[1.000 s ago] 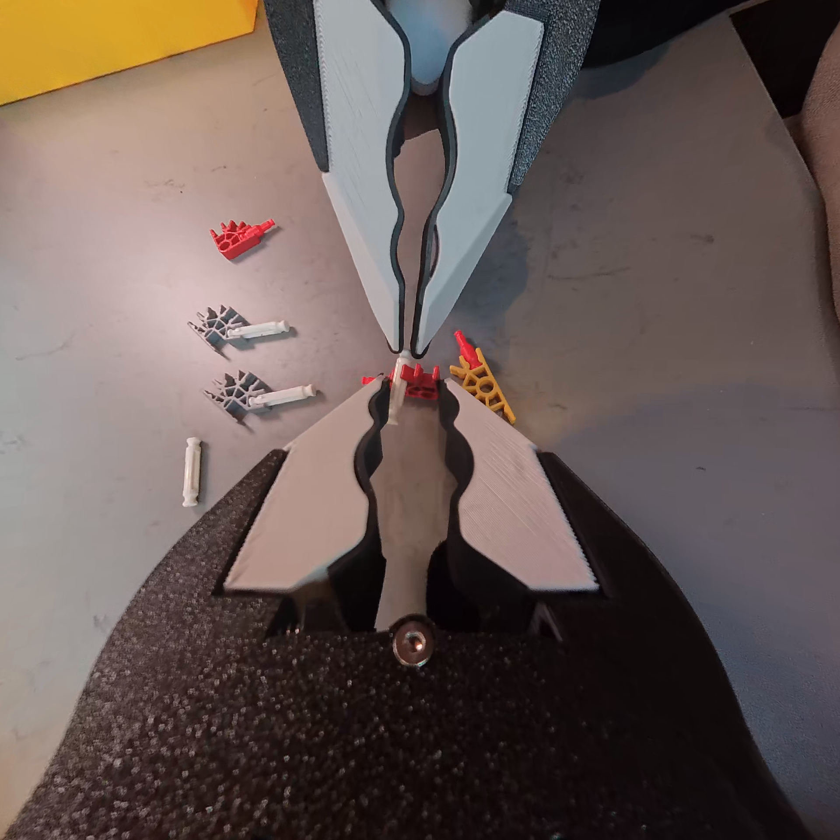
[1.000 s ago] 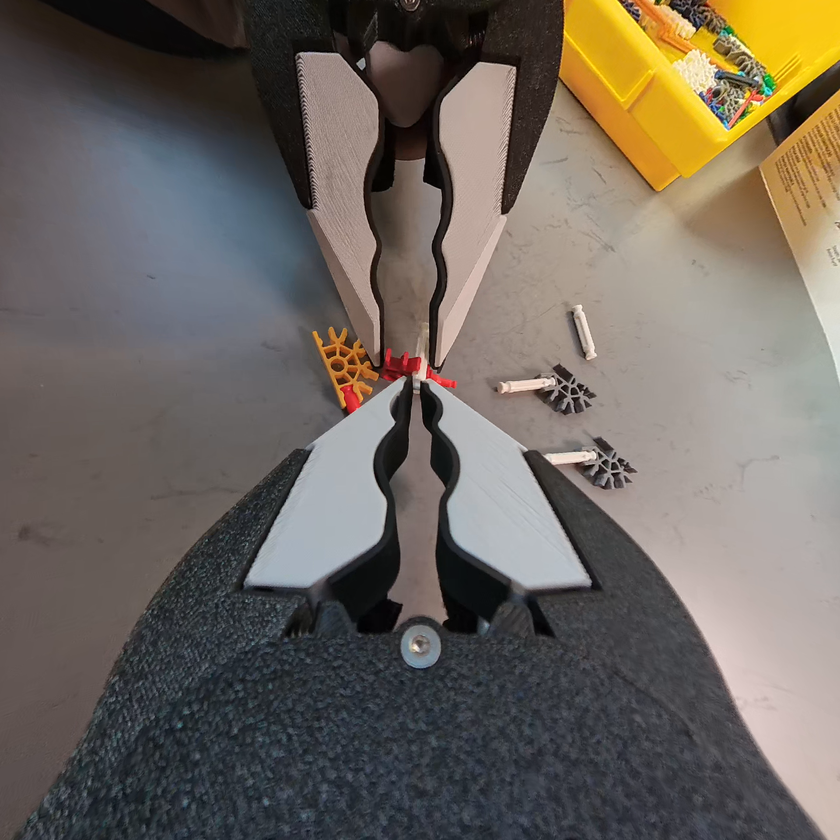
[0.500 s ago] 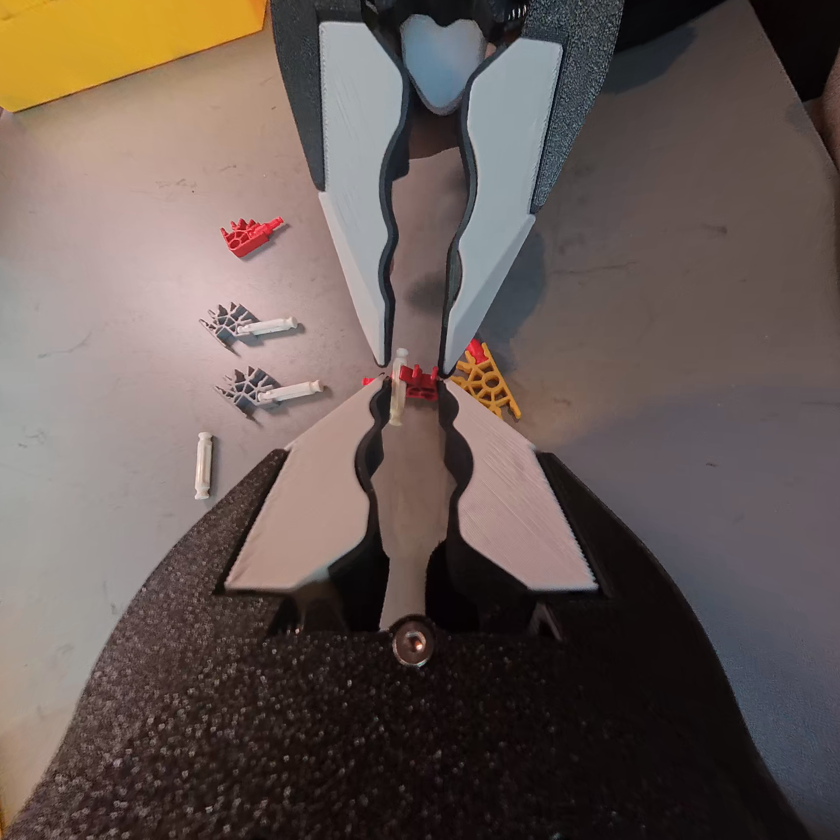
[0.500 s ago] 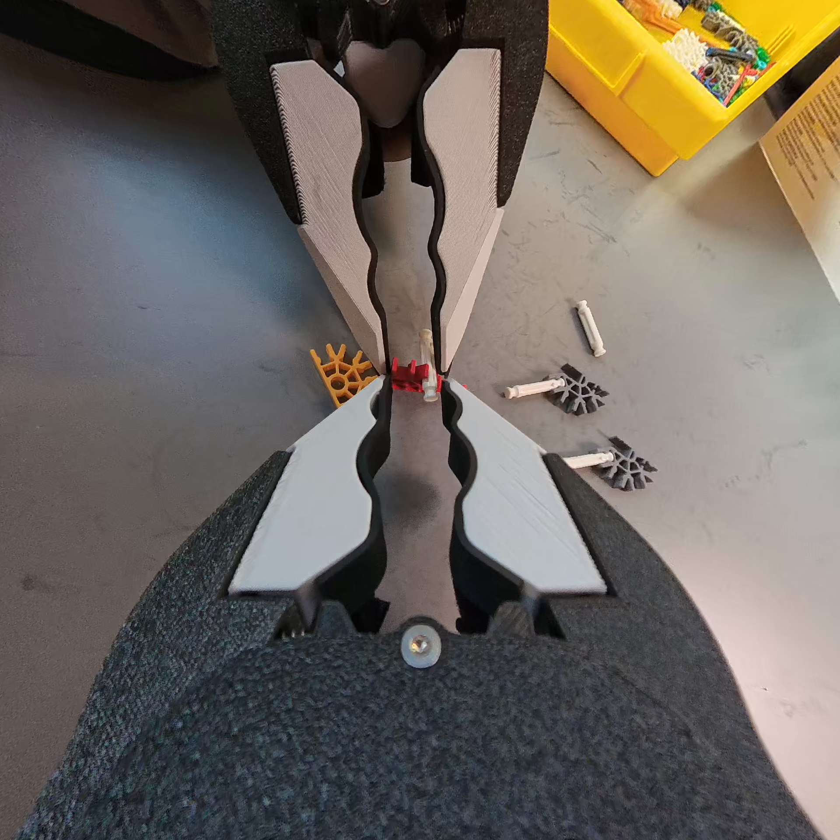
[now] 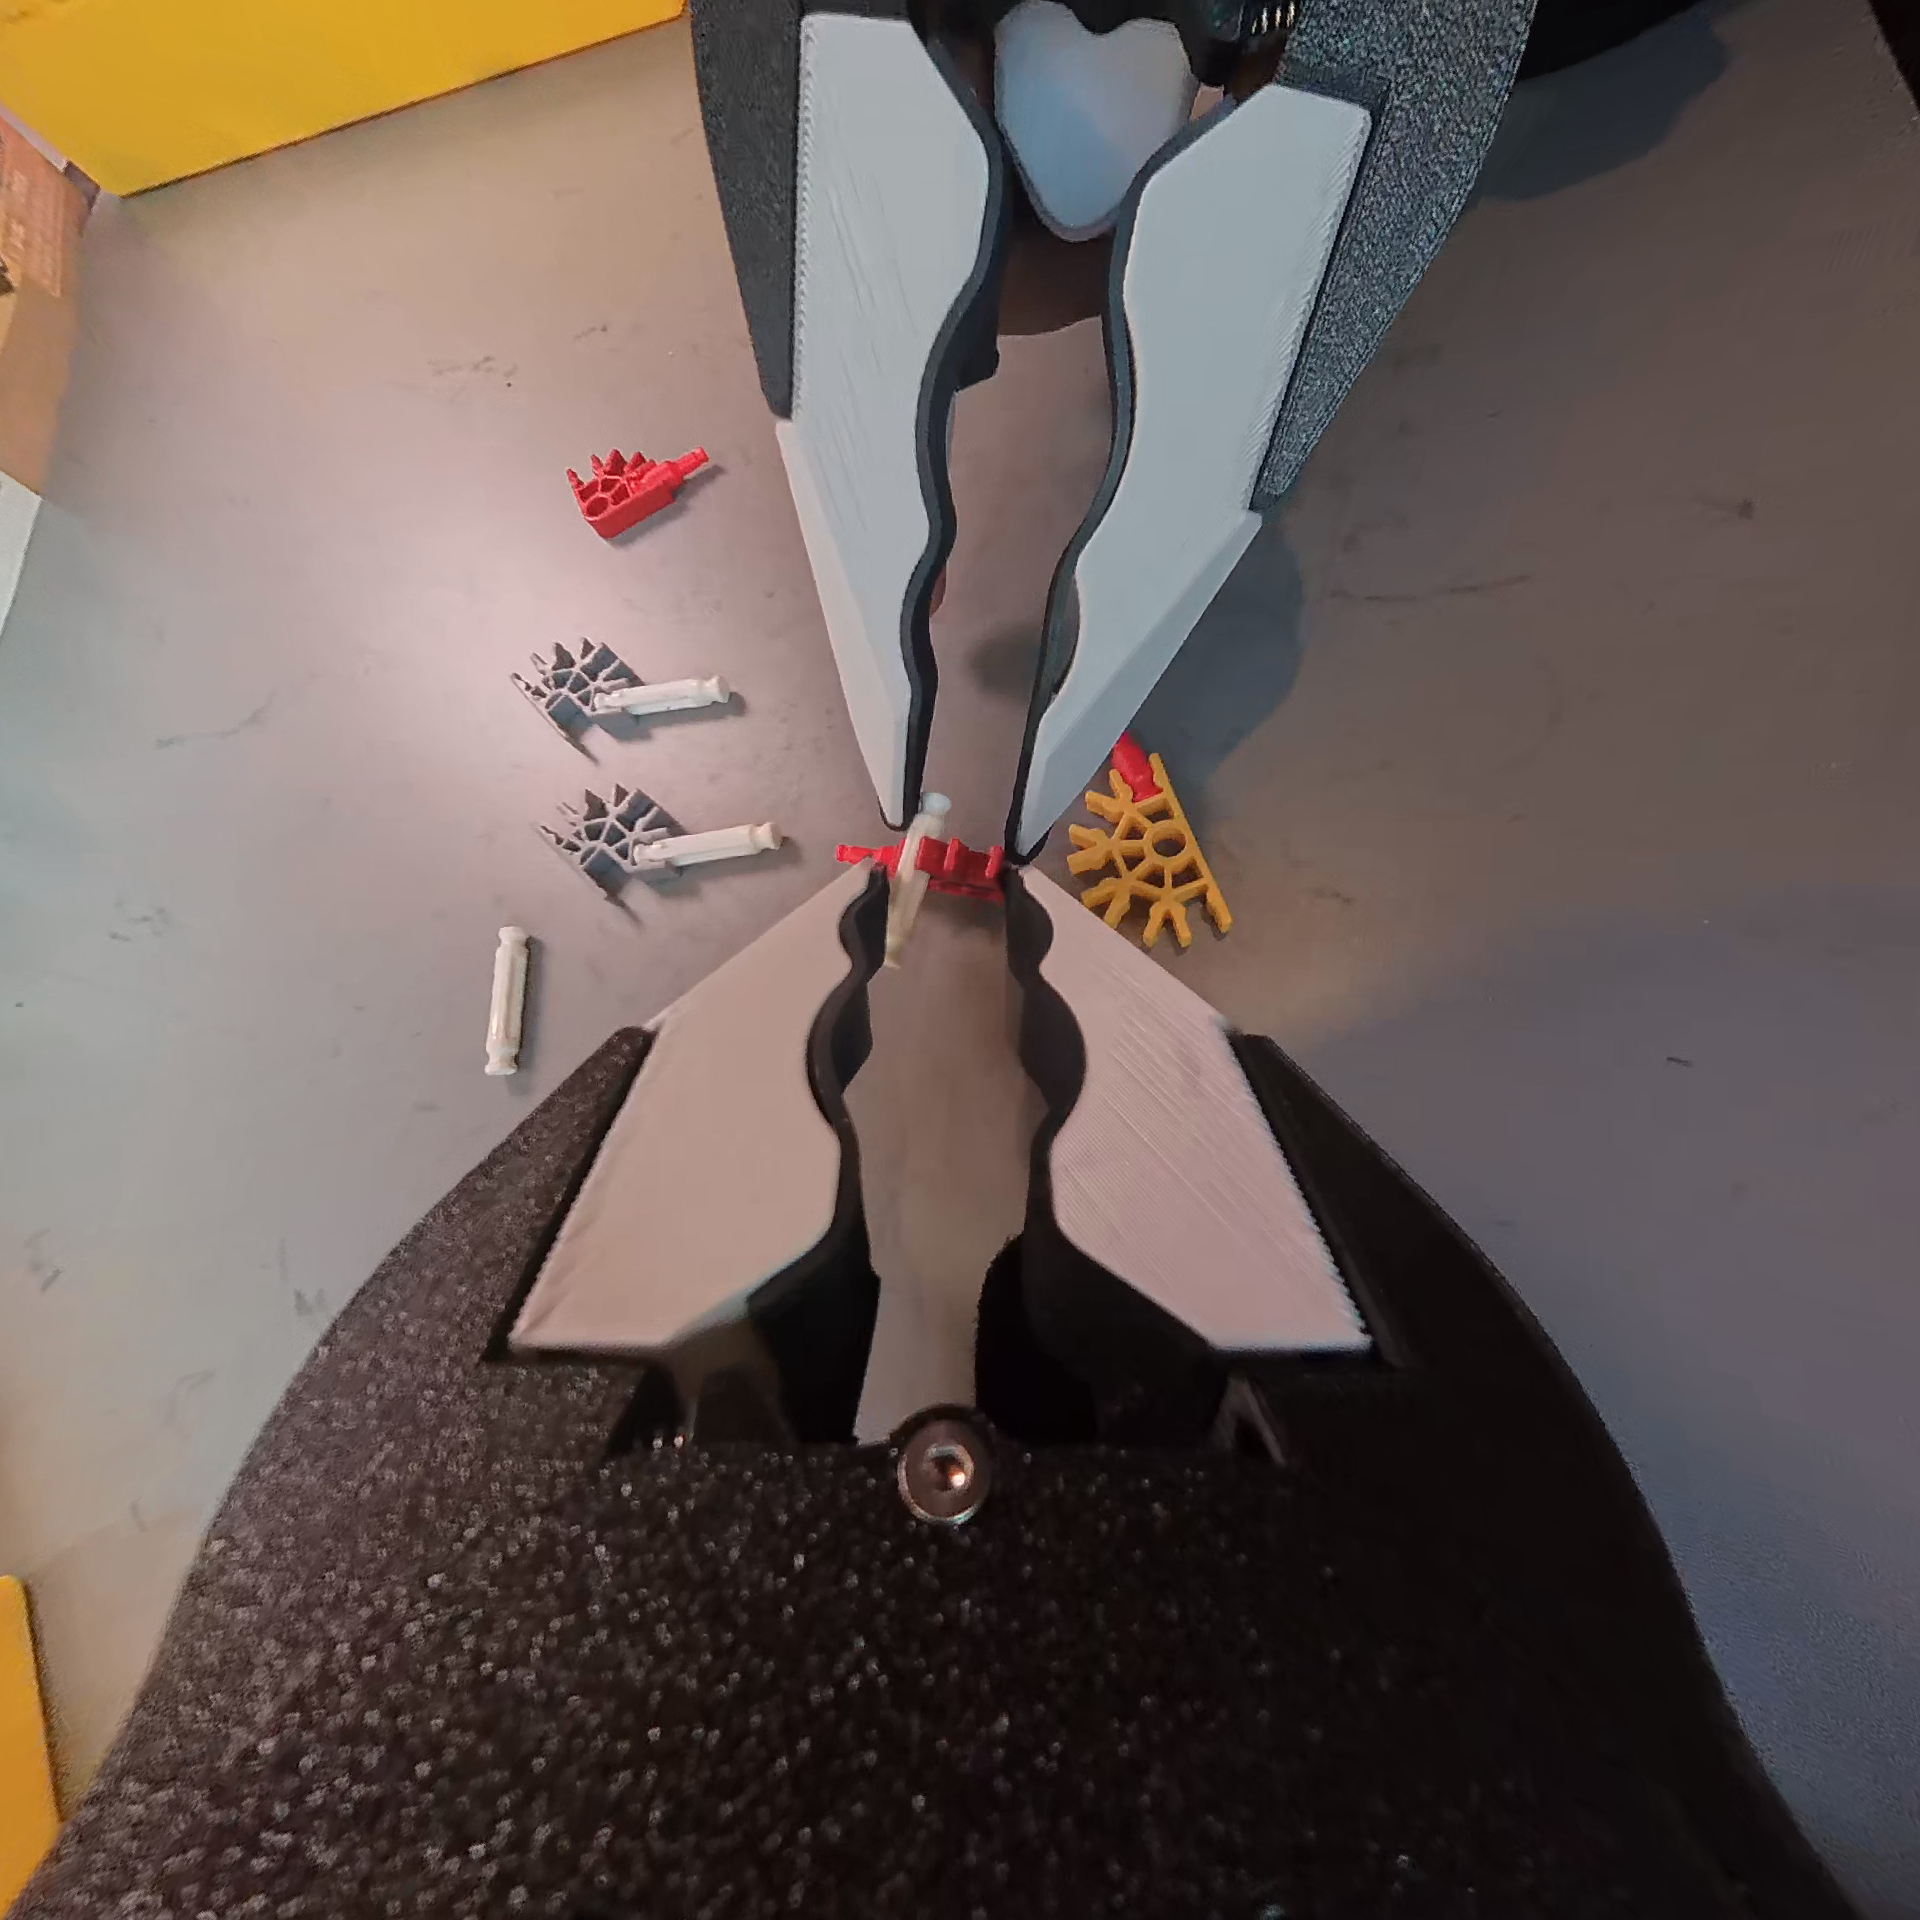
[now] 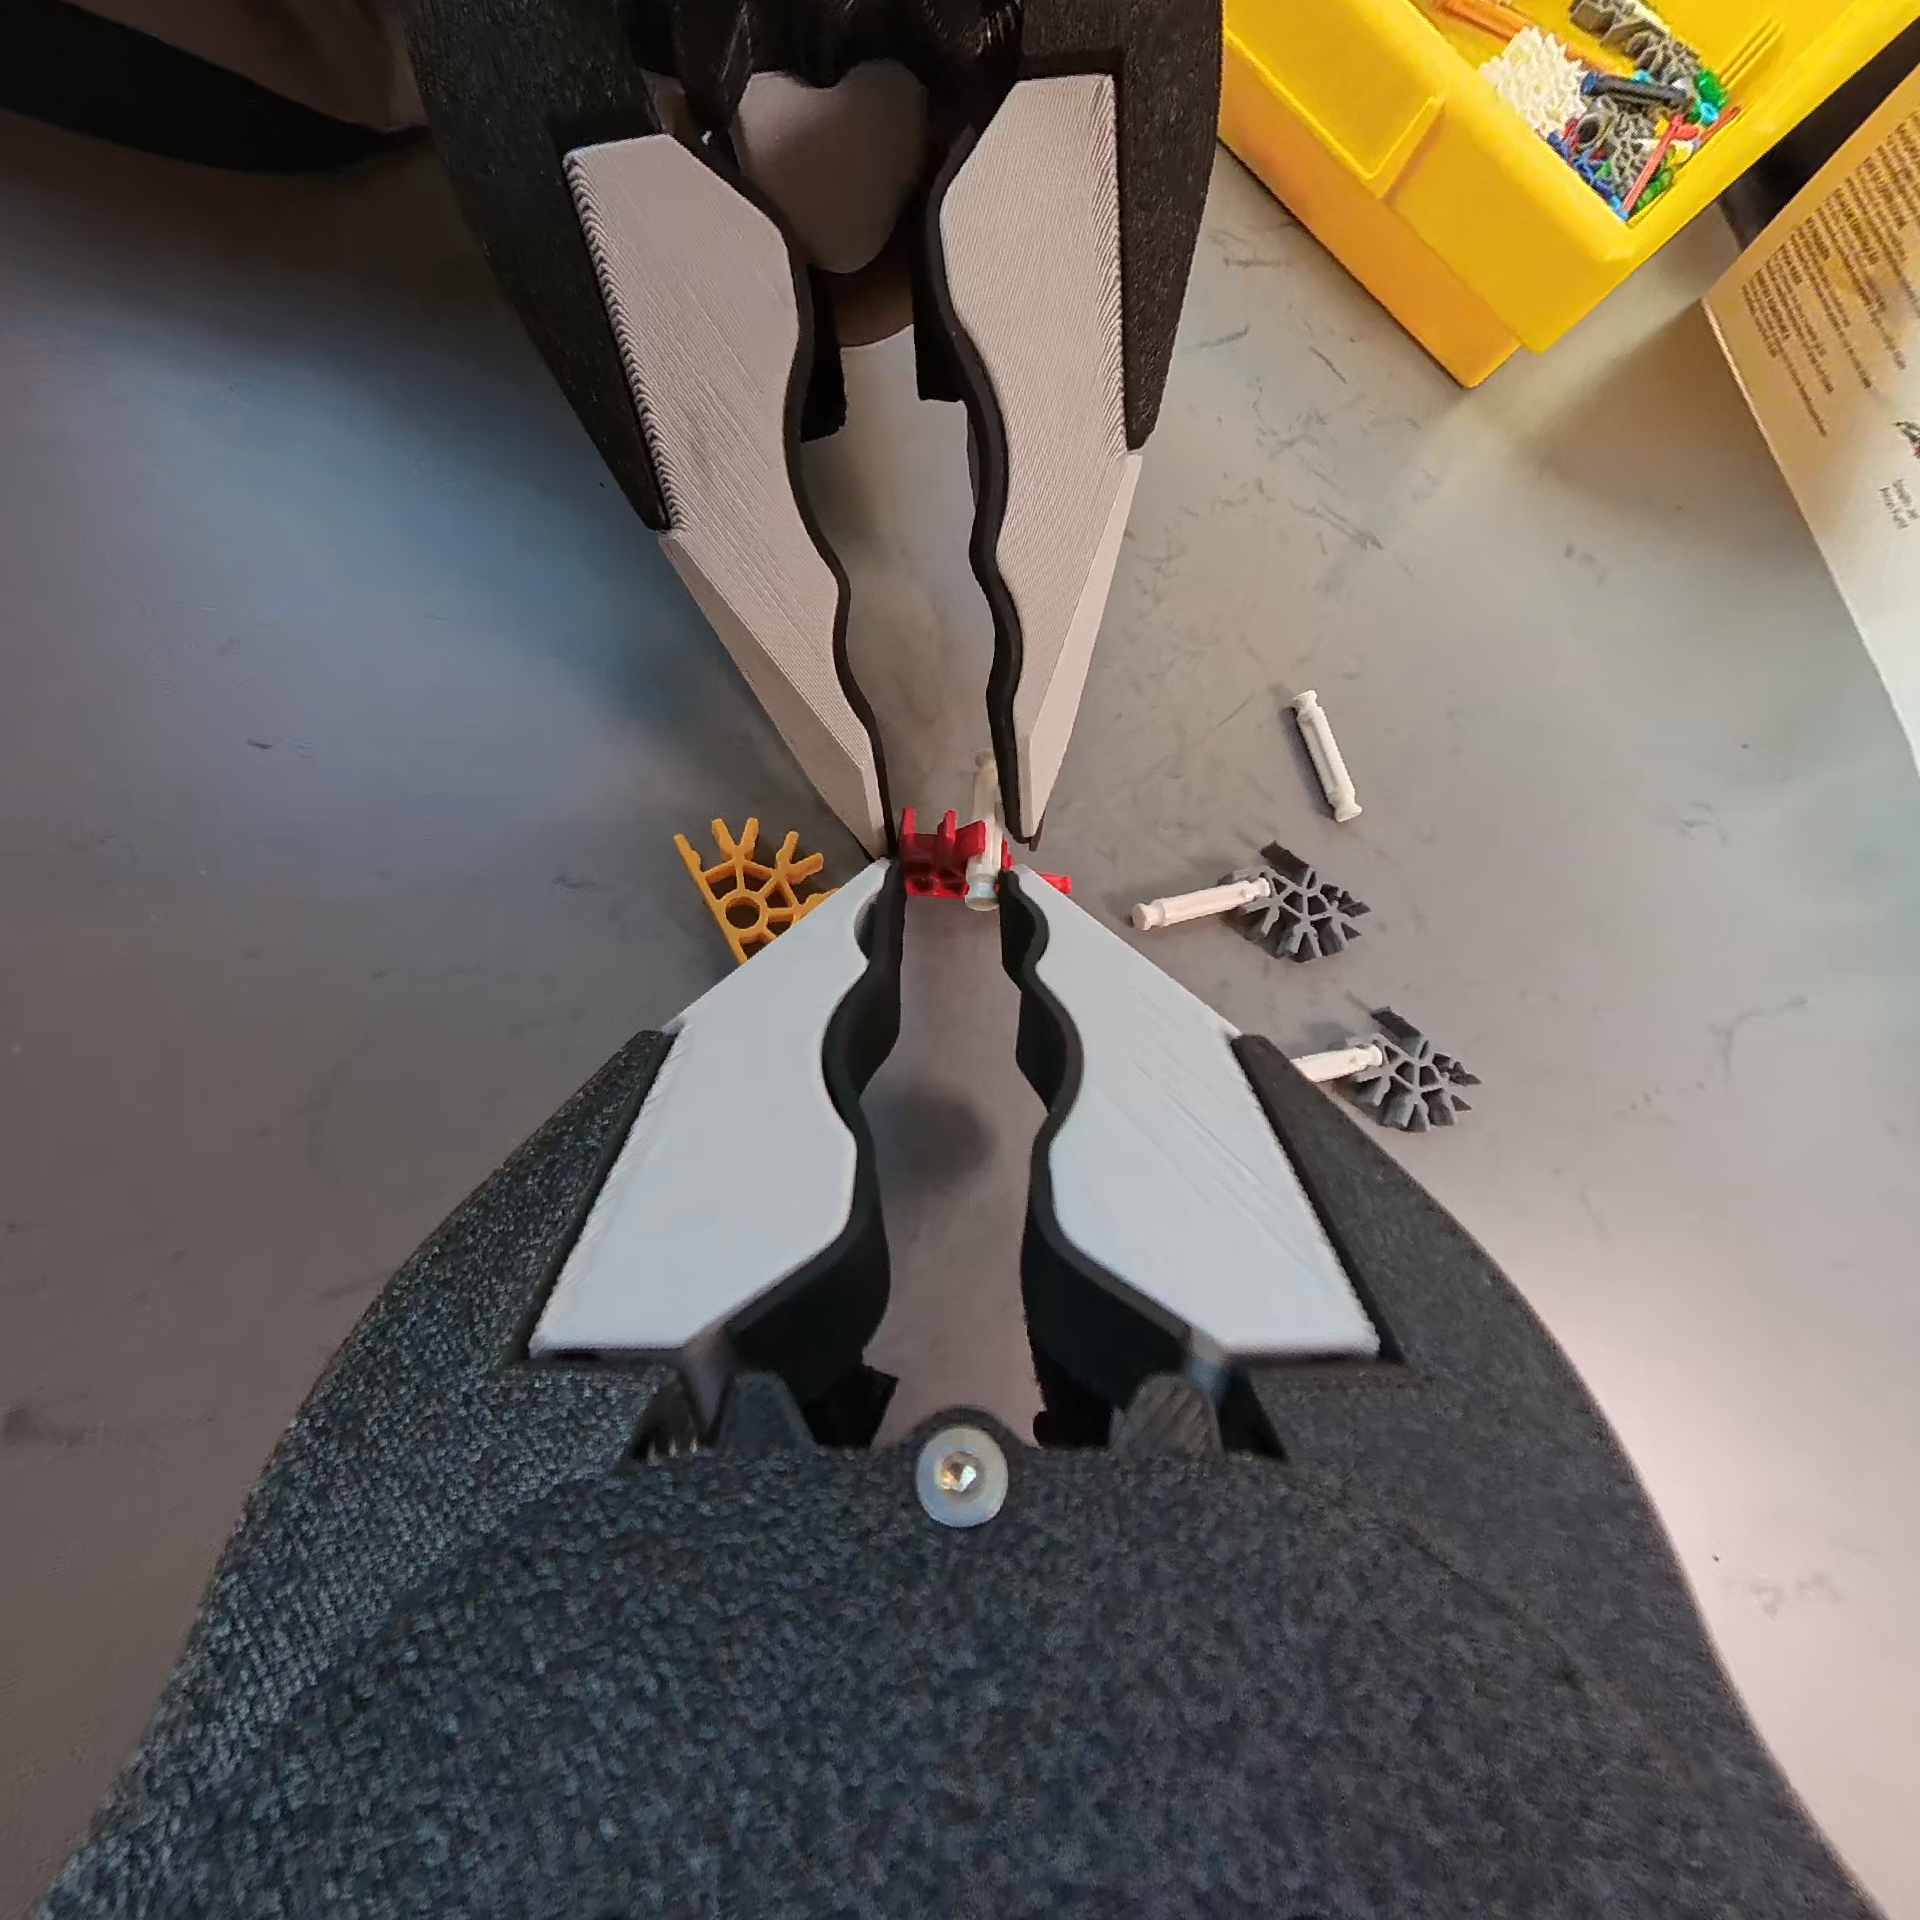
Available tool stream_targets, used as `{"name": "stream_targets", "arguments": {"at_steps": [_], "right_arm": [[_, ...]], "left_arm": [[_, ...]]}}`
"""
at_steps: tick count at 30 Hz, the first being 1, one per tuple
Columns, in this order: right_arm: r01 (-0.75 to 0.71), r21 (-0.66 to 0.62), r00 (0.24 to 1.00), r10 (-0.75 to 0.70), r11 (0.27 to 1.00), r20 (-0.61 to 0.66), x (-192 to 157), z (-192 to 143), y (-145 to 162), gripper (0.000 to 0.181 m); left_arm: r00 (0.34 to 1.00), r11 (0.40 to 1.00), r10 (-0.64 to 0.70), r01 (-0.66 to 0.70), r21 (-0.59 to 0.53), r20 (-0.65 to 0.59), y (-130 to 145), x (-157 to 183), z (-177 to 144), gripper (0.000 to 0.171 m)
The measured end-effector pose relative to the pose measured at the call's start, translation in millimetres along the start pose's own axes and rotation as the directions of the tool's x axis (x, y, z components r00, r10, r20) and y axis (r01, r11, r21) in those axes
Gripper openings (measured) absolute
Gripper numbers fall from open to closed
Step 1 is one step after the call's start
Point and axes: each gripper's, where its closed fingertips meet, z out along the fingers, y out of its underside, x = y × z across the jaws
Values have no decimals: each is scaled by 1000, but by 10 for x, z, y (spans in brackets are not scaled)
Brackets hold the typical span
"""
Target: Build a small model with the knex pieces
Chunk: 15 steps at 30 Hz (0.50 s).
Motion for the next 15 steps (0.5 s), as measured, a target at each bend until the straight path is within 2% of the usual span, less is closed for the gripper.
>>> {"name": "stream_targets", "arguments": {"at_steps": [15], "right_arm": [[130, -27, 985, -132, 991, -114, -3, 17, -1, 13]], "left_arm": [[1000, 998, -15, 16, -64, 11, 12, 28, -1, 20]]}}
